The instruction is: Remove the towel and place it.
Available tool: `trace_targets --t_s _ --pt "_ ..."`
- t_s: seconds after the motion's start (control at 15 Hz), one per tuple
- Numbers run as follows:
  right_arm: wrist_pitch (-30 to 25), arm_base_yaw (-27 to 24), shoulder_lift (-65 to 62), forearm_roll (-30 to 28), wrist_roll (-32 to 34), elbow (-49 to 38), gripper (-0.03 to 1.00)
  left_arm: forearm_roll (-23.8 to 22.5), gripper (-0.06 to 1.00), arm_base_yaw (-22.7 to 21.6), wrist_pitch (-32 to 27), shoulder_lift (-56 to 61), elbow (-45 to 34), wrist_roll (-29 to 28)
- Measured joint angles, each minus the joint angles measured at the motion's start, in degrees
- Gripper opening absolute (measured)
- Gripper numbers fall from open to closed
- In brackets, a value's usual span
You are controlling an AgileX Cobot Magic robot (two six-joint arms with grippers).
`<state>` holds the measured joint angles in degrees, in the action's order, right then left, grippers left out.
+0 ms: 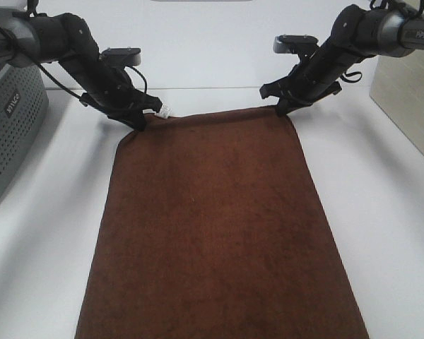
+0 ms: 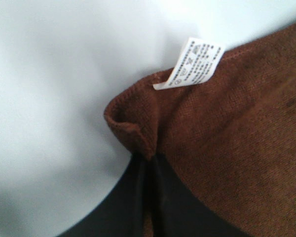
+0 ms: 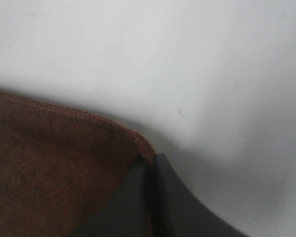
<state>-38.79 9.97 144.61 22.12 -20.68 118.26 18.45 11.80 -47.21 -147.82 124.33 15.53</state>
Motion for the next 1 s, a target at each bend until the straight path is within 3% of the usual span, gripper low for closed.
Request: trace_targets --t_s 0.33,1.0 --pt "5.1 0.0 0.0 -0.4 -1.2 4.93 0.01 -0.52 0.0 0.0 6.36 0.0 6.65 0.34" --pt "12.72 0.0 0.06 1.32 -4.41 6.13 0.01 -1.26 0.0 0.0 16.04 0.0 6.7 1.32"
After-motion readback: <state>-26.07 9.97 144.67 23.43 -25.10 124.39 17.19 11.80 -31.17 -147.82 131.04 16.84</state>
